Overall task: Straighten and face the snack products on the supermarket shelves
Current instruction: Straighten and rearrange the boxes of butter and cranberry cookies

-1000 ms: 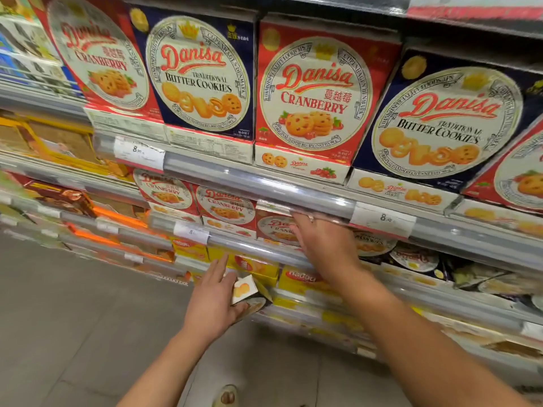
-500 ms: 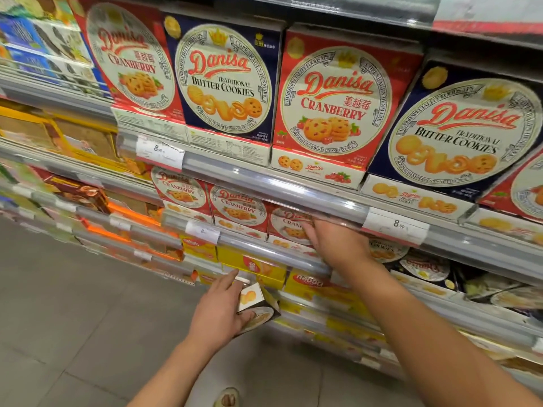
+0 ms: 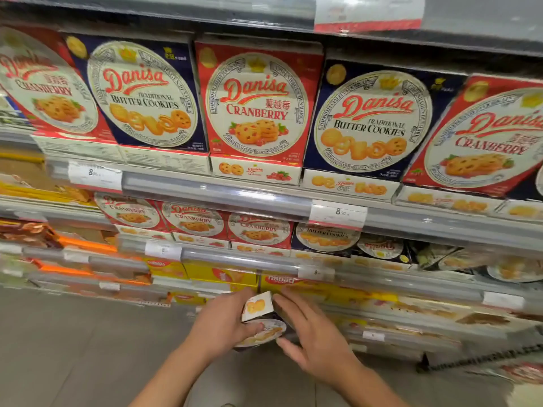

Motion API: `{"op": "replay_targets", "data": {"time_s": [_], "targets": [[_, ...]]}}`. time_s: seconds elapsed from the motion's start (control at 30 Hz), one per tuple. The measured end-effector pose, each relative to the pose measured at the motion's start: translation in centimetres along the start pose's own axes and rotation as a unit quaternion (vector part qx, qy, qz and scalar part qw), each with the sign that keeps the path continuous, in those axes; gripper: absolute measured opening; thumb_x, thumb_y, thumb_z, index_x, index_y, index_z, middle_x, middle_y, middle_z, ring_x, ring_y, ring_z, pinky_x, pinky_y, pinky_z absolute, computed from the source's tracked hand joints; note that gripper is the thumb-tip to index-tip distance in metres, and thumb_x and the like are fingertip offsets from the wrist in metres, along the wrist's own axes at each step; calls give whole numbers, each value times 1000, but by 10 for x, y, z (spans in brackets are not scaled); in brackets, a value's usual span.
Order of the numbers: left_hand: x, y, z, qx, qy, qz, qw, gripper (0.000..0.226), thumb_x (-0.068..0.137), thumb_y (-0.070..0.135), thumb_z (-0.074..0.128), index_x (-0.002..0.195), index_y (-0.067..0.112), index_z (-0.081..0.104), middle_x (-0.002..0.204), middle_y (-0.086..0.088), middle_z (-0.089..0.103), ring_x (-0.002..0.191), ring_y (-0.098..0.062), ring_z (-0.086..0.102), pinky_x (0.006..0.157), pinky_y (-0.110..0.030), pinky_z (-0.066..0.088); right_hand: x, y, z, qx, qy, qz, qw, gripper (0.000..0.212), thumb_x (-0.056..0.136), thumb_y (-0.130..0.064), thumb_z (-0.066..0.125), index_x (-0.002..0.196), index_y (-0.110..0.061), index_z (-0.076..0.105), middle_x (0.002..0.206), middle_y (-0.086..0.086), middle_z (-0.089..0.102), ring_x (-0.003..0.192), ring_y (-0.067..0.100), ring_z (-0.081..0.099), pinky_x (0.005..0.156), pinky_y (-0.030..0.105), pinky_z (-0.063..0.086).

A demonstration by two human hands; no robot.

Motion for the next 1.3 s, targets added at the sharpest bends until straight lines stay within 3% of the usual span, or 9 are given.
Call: {"op": "replay_targets", "data": {"time_s": [0.13, 0.27, 0.4, 0.57, 0.7, 0.83, 1.03, 1.2, 1.3], "targets": [[7, 49, 4, 3, -40, 67, 997, 39, 77, 62, 68, 101, 36, 52, 92, 16, 67, 88, -11, 64, 71, -34, 51, -22, 33, -14, 78, 25, 81, 993, 76, 93, -50, 61, 158, -38, 23, 158, -15, 38, 142, 5, 38, 116, 17, 30], [12, 86, 6, 11, -37, 115, 993, 45, 77, 66, 66, 111, 38, 54, 96, 20, 66, 87, -5, 62, 73, -32, 52, -39, 62, -31, 100, 56, 123, 986, 68, 86, -51, 72, 145, -40, 42, 139, -18, 59, 123, 6, 58, 102, 24, 49], [17, 108, -5, -5, -25, 141, 990, 60, 81, 61, 71, 135, 43, 51, 118, 25, 63, 102, 1, 61, 78, -17, 48, -67, 83, -60, 167, 108, 162, 967, 56, 86, -44, 79, 135, -44, 51, 118, -40, 57, 109, -19, 55, 95, 11, 48], [21, 110, -18, -103, -21, 101, 989, 47, 79, 53, 80, 118, 52, 54, 100, 35, 67, 93, 13, 62, 75, -9, 50, -101, 110, -86, 267, 160, 199, 929, 46, 87, -49, 77, 126, -51, 52, 121, -29, 66, 114, -6, 62, 95, 28, 57], [22, 137, -16, -100, -14, 113, 988, 42, 77, 50, 83, 109, 44, 57, 95, 28, 68, 90, 9, 63, 75, -14, 52, -113, 106, -111, 104, 224, 187, 951, 55, 86, -41, 77, 131, -47, 45, 129, -26, 55, 121, -6, 50, 105, 23, 46], [21, 177, -16, -14, 39, 176, 983, 50, 80, 60, 74, 123, 40, 58, 111, 23, 64, 96, 1, 60, 78, -16, 46, -105, 76, -124, -115, 241, 87, 960, 65, 76, -39, 79, 134, -21, 55, 131, -2, 62, 121, 20, 56, 104, 41, 48], [20, 208, -15, 12, 44, 229, 972, 52, 85, 63, 62, 130, 39, 51, 128, 22, 56, 117, -6, 57, 93, -27, 50, -108, 82, -144, -132, 224, 84, 962, 62, 71, -23, 84, 127, -26, 58, 120, -7, 64, 107, 17, 61, 85, 33, 56], [-8, 211, -85, -6, 303, 312, 901, 41, 90, 31, 61, 126, 12, 65, 150, -5, 50, 142, -27, 43, 114, -48, 37, -109, 88, -192, -177, 303, 88, 932, 53, 74, -18, 82, 124, -17, 63, 118, 2, 68, 106, 25, 62, 87, 40, 56], [-7, 188, -108, 54, 366, 236, 898, 52, 89, 27, 59, 136, 6, 59, 159, -15, 38, 150, -38, 29, 118, -60, 28, -105, 92, -207, -212, 324, 92, 917, 45, 80, -17, 76, 123, -12, 65, 116, 7, 68, 105, 28, 61, 90, 43, 54]]}}
Point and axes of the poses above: each hand's wrist, its own x-axis towards the middle knuckle, its own z-axis out of the palm, y = z × x, the point moved 10 cm from there along x, towards the middle knuckle
